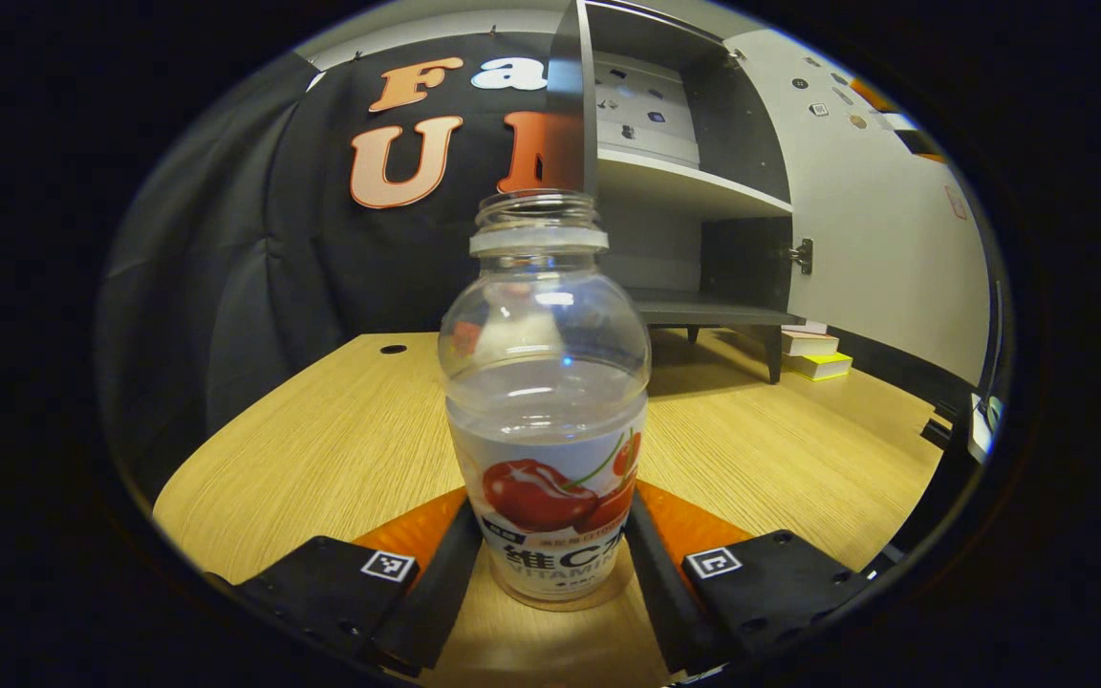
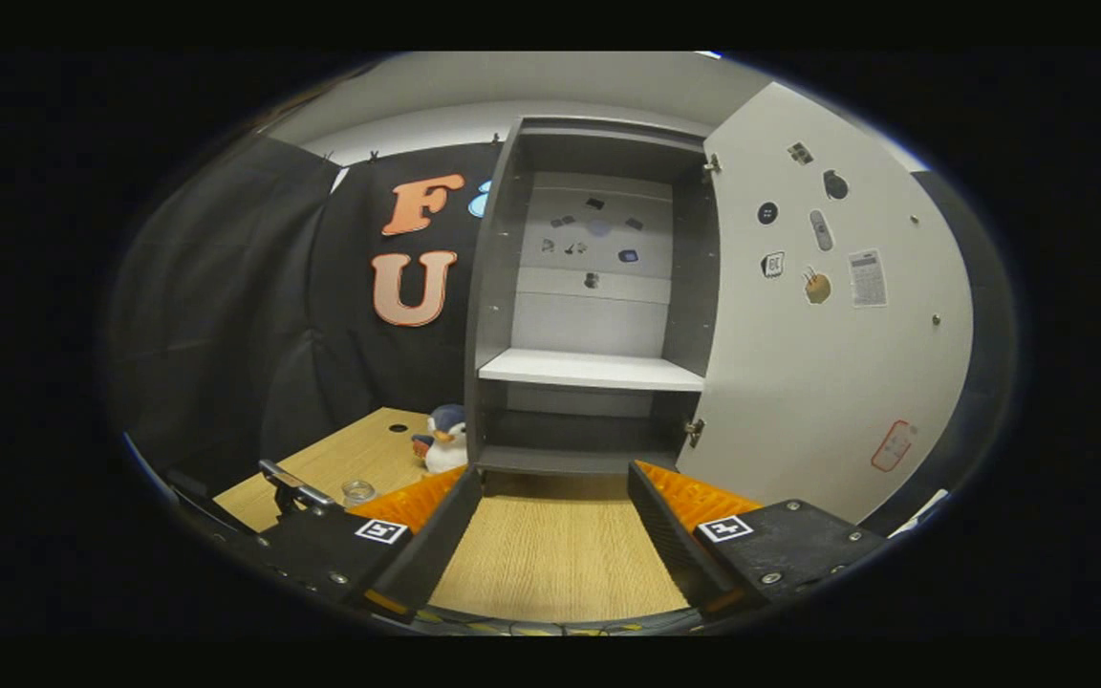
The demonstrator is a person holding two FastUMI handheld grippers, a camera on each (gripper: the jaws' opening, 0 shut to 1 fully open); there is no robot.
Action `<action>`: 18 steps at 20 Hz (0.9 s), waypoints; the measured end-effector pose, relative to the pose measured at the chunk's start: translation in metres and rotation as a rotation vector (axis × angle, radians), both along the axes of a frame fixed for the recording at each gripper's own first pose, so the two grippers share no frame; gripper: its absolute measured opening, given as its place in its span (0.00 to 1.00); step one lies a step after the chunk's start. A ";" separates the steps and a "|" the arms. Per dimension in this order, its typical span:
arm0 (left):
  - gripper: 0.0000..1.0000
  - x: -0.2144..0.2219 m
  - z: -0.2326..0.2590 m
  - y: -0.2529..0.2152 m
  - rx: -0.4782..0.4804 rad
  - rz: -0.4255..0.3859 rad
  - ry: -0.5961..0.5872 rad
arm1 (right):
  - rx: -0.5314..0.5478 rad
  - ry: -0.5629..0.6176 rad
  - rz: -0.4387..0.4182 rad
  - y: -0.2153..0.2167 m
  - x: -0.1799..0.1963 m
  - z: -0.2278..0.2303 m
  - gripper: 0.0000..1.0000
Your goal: Open the cabinet door with the right hand, grasp the bottle in the cabinet with the left hand and place it on the coaster, then close the cabinet door with the right hand.
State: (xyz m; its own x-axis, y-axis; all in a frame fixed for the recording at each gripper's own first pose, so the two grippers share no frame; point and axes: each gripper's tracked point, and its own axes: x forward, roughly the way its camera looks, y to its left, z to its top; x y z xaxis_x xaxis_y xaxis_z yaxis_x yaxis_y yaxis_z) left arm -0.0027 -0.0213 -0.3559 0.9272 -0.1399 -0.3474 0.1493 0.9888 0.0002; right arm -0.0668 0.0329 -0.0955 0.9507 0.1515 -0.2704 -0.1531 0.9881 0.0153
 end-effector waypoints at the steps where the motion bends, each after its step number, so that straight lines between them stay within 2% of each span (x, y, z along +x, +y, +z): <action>1: 0.90 0.003 0.002 0.002 0.004 -0.001 -0.003 | 0.001 0.000 -0.002 -0.002 -0.002 0.000 0.94; 3: 0.92 0.006 0.007 0.000 0.017 -0.003 -0.016 | 0.006 0.000 -0.005 -0.004 -0.004 0.001 0.94; 4: 0.96 0.007 0.010 -0.002 0.025 -0.003 -0.021 | 0.008 0.001 -0.006 -0.006 -0.004 0.000 0.94; 9: 0.96 0.021 0.035 -0.003 0.039 -0.007 -0.062 | 0.023 -0.019 -0.020 -0.016 -0.004 0.011 0.95; 18: 0.95 0.044 0.158 -0.016 0.021 -0.009 -0.246 | 0.036 -0.089 -0.091 -0.070 -0.012 0.048 0.95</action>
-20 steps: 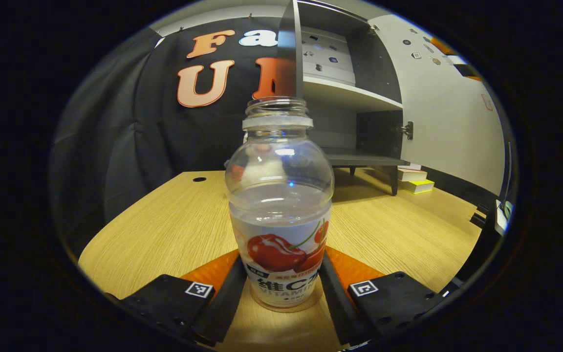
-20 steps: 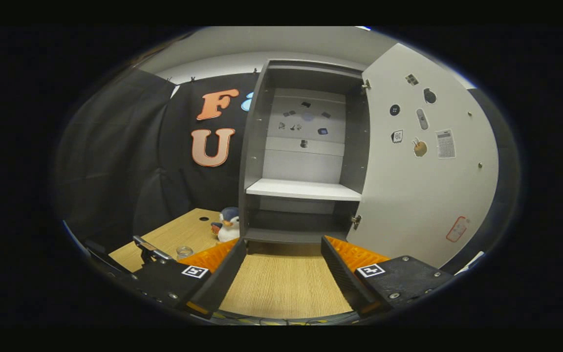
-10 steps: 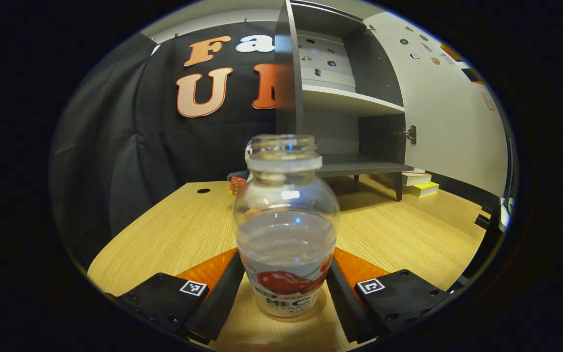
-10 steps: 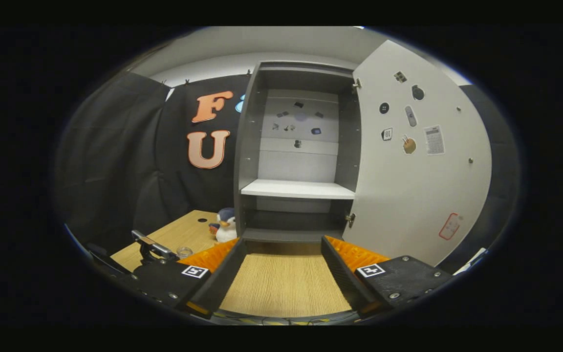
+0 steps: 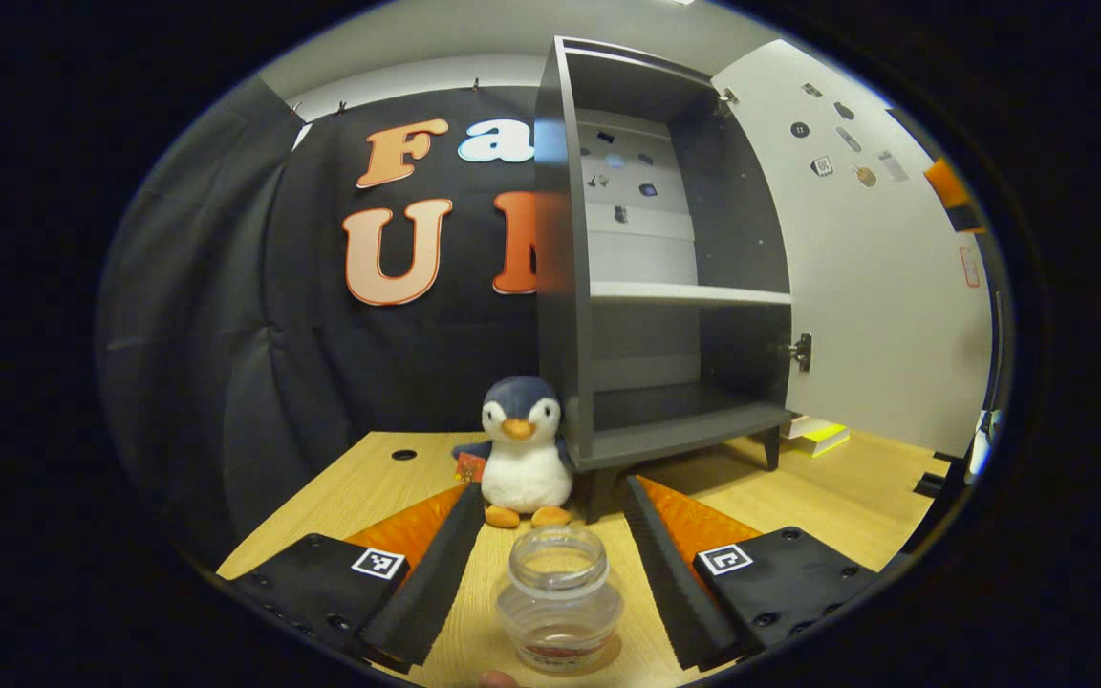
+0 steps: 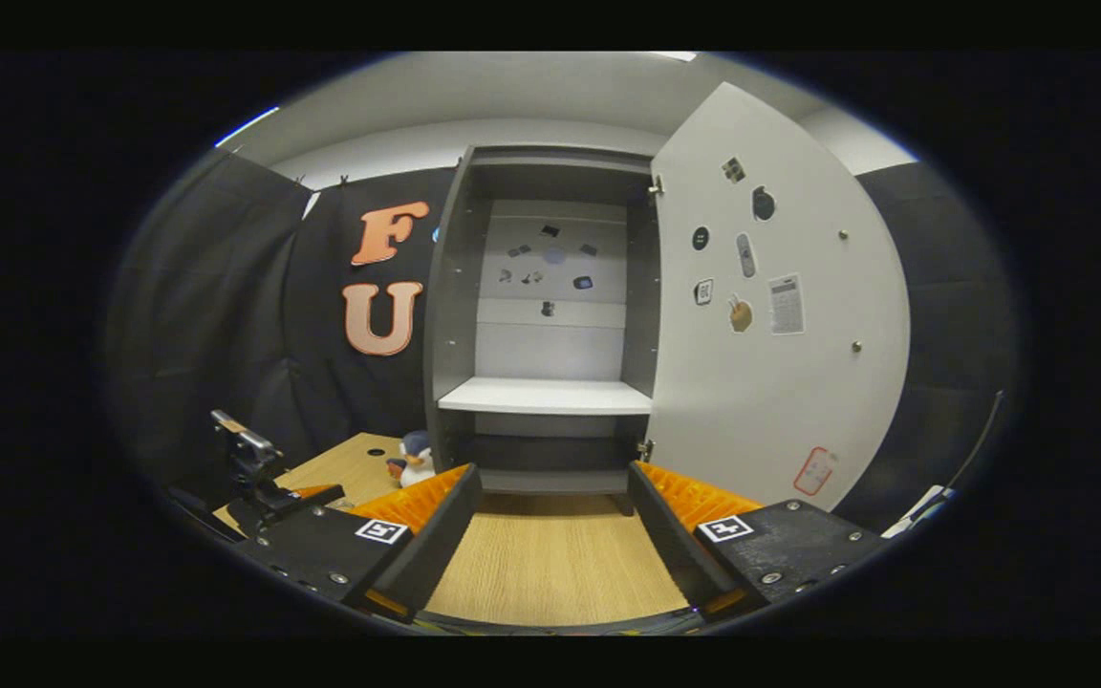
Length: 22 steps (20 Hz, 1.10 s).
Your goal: Open the cabinet door with the right hand, grasp the bottle in the cabinet with the left hand and place it on the coaster, then close the cabinet door with the right hand.
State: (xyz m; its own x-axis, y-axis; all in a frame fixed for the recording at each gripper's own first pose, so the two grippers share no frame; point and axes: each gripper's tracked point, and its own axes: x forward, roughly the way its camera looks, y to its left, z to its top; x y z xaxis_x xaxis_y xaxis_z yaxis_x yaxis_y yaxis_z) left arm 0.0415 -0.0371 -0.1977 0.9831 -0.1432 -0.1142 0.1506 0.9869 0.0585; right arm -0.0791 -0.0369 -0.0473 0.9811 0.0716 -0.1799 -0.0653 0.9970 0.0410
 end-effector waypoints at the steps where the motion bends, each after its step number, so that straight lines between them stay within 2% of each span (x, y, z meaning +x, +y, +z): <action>1: 0.96 0.000 0.013 -0.003 -0.007 0.001 -0.017 | -0.002 -0.011 -0.011 -0.007 -0.001 0.004 0.95; 6: 0.96 -0.005 0.074 -0.018 -0.028 -0.002 -0.060 | -0.020 -0.077 -0.046 -0.047 -0.015 0.034 0.95; 13: 0.95 -0.026 0.133 -0.042 -0.020 0.011 -0.083 | -0.026 -0.119 -0.108 -0.106 -0.038 0.050 0.94; 16: 0.95 -0.036 0.151 -0.049 -0.044 0.019 -0.100 | -0.044 -0.144 -0.182 -0.149 -0.046 0.059 0.92; 22: 0.95 -0.052 0.175 -0.059 -0.060 0.040 -0.120 | -0.064 -0.168 -0.345 -0.249 -0.048 0.074 0.94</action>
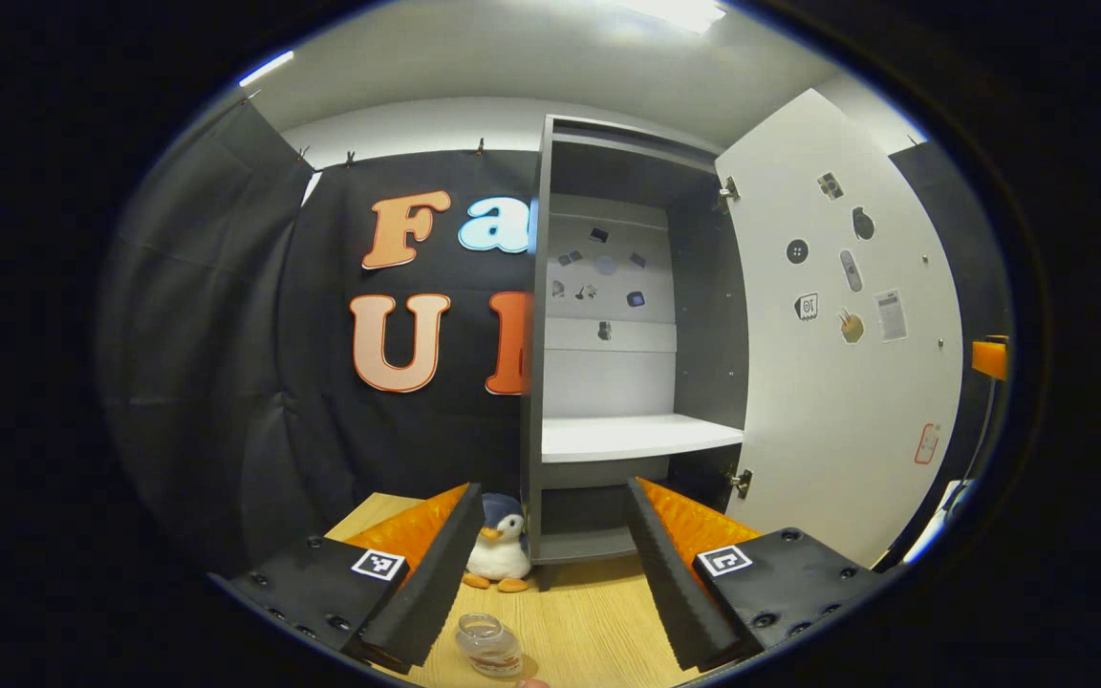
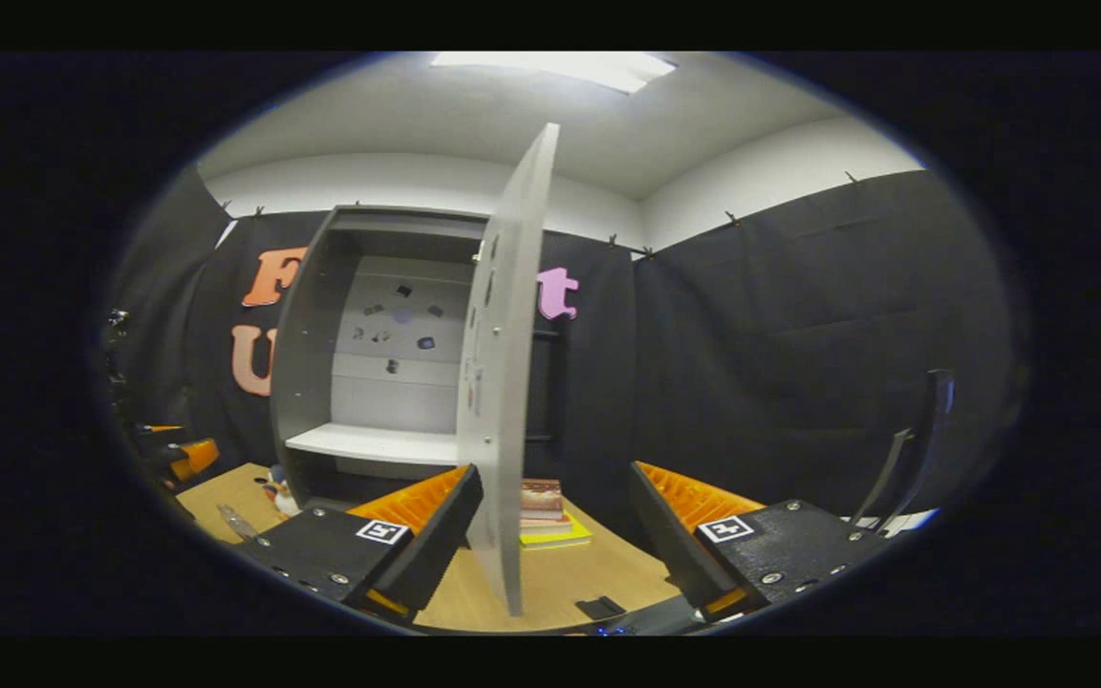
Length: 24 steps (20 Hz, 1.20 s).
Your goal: Open the cabinet door with the right hand, grasp the bottle in the cabinet with the left hand and place it on the coaster, then close the cabinet door with the right hand.
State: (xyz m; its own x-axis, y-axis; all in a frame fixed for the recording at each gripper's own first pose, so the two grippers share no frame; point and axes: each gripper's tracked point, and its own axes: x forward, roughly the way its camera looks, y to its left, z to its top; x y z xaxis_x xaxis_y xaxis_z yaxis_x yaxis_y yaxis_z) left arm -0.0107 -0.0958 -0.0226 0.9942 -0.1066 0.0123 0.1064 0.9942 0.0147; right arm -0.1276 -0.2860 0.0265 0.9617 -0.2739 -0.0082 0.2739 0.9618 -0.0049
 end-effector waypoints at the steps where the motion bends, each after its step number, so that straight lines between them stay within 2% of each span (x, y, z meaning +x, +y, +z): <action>1: 0.96 -0.001 0.001 0.000 0.002 0.007 0.006 | 0.008 0.008 -0.012 -0.012 0.004 -0.001 0.96; 4: 0.95 -0.003 0.007 0.001 -0.008 0.014 0.019 | 0.038 0.023 0.007 -0.027 0.024 -0.002 0.95; 7: 0.95 0.002 0.012 0.004 -0.023 0.015 0.026 | 0.077 0.028 0.088 -0.011 0.038 -0.003 0.95; 11: 0.95 0.010 0.012 0.015 -0.013 0.026 0.024 | 0.078 0.020 0.097 0.004 0.038 -0.002 0.89; 15: 0.95 0.023 0.019 0.018 -0.010 0.023 0.005 | 0.074 0.039 0.143 0.036 0.034 0.000 0.89; 19: 0.95 0.029 0.020 0.018 -0.036 0.011 -0.001 | 0.103 0.028 0.240 0.074 0.036 0.004 0.87; 23: 0.95 0.033 0.020 0.030 -0.029 0.018 -0.002 | 0.150 0.046 0.352 0.119 0.056 0.004 0.87; 24: 0.95 0.033 0.020 0.036 -0.024 0.023 -0.003 | 0.152 0.048 0.381 0.133 0.061 0.005 0.95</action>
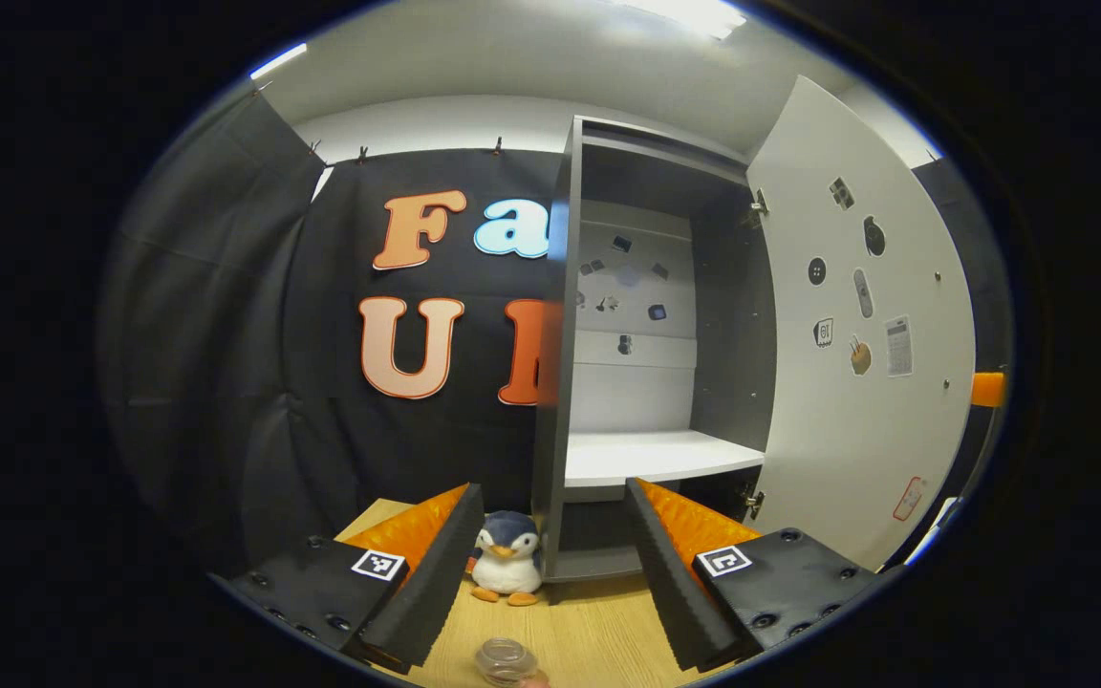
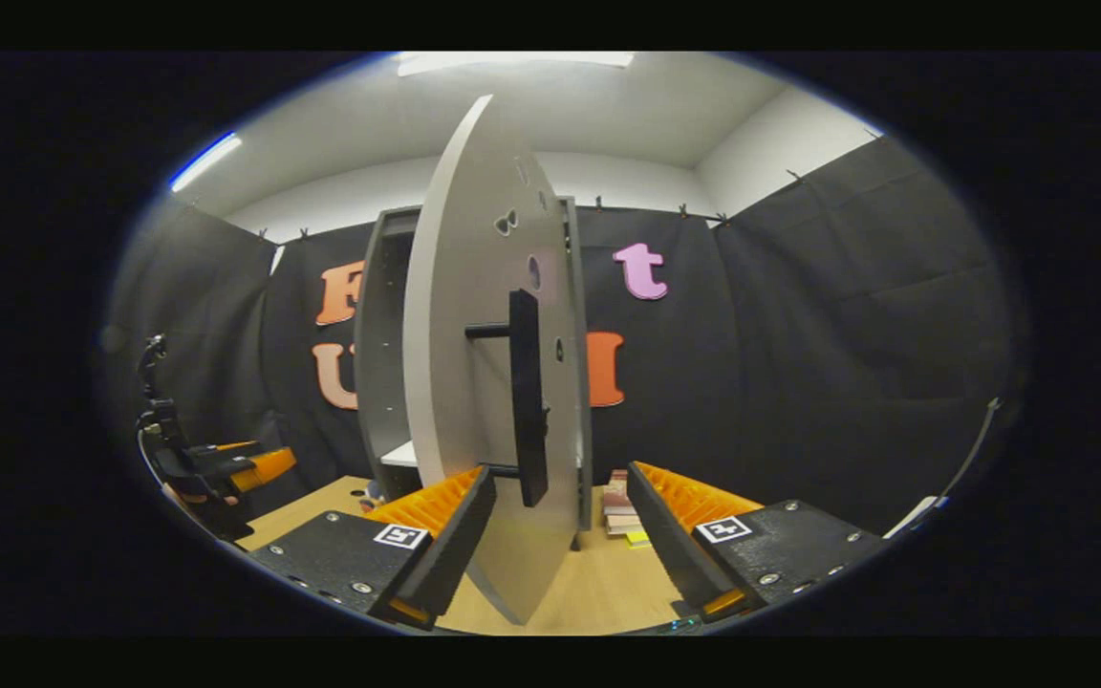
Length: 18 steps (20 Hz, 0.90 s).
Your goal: Open the cabinet door with the right hand, grasp the bottle in the cabinet with the left hand and place it on the coaster, then close the cabinet door with the right hand.
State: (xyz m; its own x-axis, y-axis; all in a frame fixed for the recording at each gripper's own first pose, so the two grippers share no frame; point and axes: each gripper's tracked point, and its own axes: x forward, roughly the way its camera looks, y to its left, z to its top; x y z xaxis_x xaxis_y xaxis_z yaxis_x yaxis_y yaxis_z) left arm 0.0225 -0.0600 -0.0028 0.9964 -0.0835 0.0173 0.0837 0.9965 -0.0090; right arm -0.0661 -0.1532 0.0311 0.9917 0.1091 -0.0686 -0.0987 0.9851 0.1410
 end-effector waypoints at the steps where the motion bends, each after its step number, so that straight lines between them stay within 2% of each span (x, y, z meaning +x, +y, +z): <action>1: 0.95 0.002 0.000 0.005 0.003 0.005 -0.001 | -0.001 -0.002 0.020 0.010 0.003 0.000 0.78; 2: 0.95 0.003 -0.001 0.009 0.003 0.011 0.000 | 0.003 0.000 0.053 0.027 0.006 -0.001 0.84; 6: 0.95 0.008 0.003 0.030 -0.005 0.030 0.003 | 0.034 0.003 0.156 0.085 0.024 0.000 0.63; 7: 0.95 0.008 0.005 0.034 -0.006 0.034 0.000 | 0.041 0.007 0.170 0.098 0.028 -0.002 0.53; 9: 0.95 0.011 0.007 0.048 -0.004 0.047 -0.004 | 0.037 0.010 0.191 0.122 0.040 -0.006 0.43; 10: 0.95 0.012 0.007 0.054 -0.004 0.053 -0.006 | 0.034 0.010 0.203 0.132 0.045 -0.006 0.46; 11: 0.95 0.014 0.007 0.060 -0.003 0.059 -0.006 | 0.030 0.012 0.217 0.144 0.052 -0.007 0.38; 13: 0.95 0.015 0.003 0.072 -0.006 0.071 0.003 | 0.039 0.020 0.233 0.167 0.065 -0.006 0.33; 14: 0.95 0.017 0.004 0.079 -0.011 0.078 0.004 | 0.032 0.019 0.240 0.175 0.069 -0.008 0.36; 15: 0.95 0.019 0.003 0.087 -0.018 0.086 0.005 | 0.024 0.022 0.246 0.182 0.075 -0.009 0.33; 18: 0.95 0.021 -0.001 0.106 -0.041 0.109 0.014 | 0.023 0.040 0.244 0.202 0.098 -0.012 0.31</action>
